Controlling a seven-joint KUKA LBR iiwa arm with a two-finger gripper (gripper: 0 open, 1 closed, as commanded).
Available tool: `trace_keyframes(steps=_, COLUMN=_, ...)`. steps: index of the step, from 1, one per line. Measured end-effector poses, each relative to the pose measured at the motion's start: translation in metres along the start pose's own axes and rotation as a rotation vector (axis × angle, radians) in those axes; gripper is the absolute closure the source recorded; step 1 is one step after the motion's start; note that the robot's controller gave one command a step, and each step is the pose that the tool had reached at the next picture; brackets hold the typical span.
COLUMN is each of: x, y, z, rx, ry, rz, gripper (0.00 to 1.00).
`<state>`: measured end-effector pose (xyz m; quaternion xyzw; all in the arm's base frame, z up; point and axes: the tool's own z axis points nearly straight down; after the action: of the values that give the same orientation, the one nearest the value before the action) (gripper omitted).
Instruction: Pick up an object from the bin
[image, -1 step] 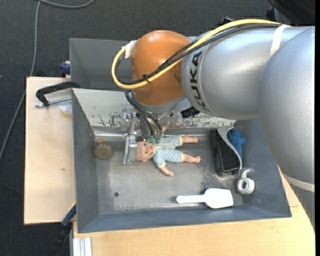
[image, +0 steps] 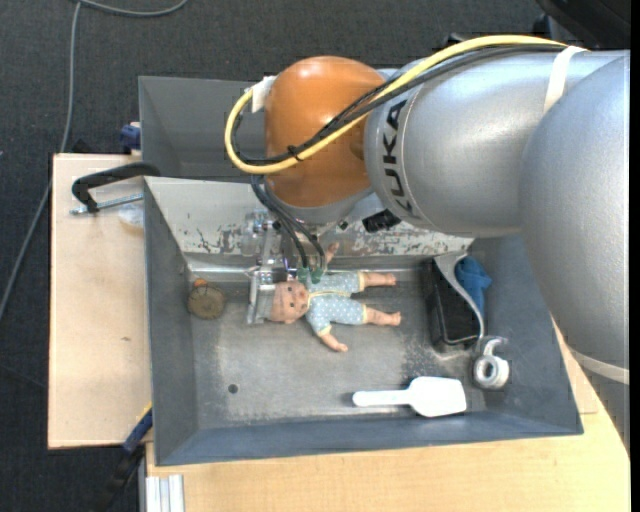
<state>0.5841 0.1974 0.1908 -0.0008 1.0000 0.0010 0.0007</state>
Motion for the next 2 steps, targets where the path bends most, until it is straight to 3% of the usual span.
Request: trace_keyframes(steps=2, x=0.022, y=-0.051, z=0.029, rx=0.0, ry=0.003, rz=-0.05, gripper=0.0)
